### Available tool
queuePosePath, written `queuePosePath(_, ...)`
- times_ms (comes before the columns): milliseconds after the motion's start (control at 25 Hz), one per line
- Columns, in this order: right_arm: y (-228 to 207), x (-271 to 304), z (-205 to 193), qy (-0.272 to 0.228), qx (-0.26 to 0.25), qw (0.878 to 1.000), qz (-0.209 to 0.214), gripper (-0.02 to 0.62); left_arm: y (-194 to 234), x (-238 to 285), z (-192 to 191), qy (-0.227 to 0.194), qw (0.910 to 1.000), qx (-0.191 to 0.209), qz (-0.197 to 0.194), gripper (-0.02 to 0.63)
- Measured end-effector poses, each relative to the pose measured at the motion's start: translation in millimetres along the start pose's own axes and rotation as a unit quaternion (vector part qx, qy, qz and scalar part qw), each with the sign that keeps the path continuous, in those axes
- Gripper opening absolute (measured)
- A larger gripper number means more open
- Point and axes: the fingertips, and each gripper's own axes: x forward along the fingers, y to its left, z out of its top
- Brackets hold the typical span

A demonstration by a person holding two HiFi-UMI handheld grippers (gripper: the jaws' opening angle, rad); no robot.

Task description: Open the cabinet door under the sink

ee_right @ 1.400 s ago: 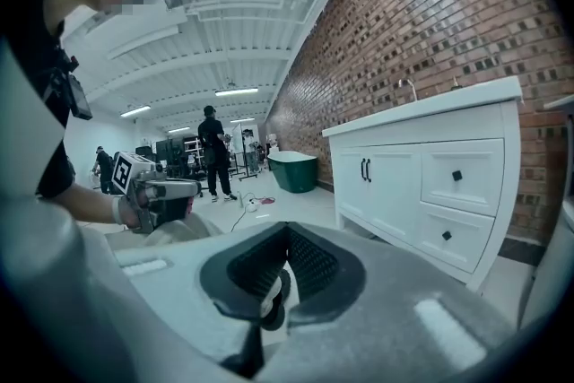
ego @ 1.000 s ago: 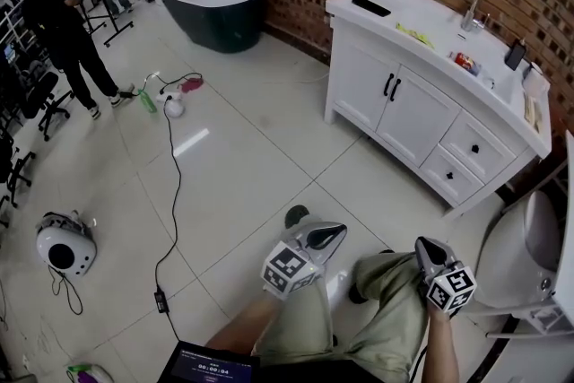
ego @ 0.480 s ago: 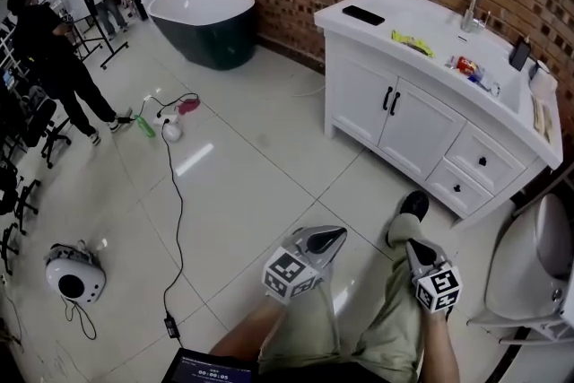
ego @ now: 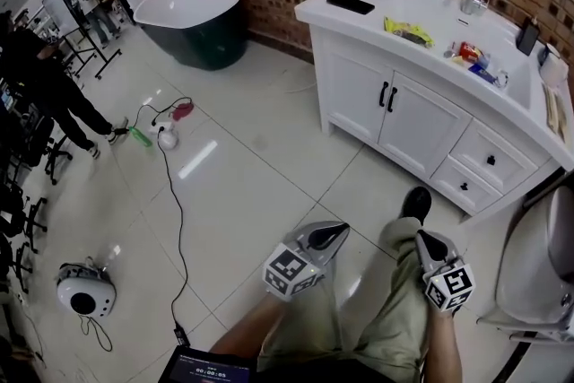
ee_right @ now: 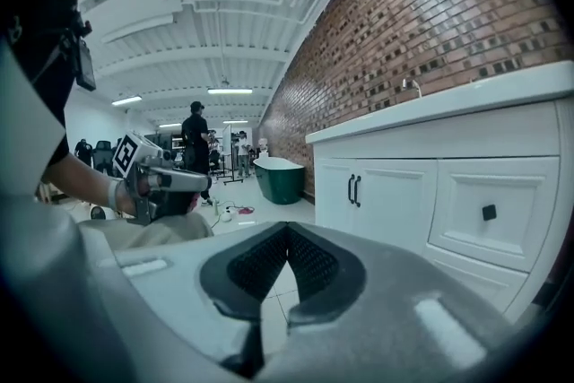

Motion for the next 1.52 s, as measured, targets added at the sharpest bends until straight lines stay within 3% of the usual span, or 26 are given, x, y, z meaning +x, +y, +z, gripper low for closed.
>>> queuePosePath(400, -34, 30, 22, -0.036, 0.030, 0.999, 0.000, -0.009, 51, 27, -7, 0.025, 0.9996, -0.003, 0.008, 0.017)
queuePosePath(1200, -120, 63, 50, -0.036, 0.048, 0.997, -0.041, -0.009, 114, 142, -37, 0.089, 0.9955, -0.023, -0.021, 0.017)
queuePosePath(1360, -125, 69, 51, -0.027, 0.047, 0.998, -0.042, -0.009, 123, 152, -45, 0.104, 0.9936, -0.041, -0.016, 0.017)
queuePosePath(1520, -124, 71, 59, -0.030, 0.040, 0.998, -0.044, -0.009, 120, 153, -37, 0.093, 0.9951, -0.026, -0.019, 0.017)
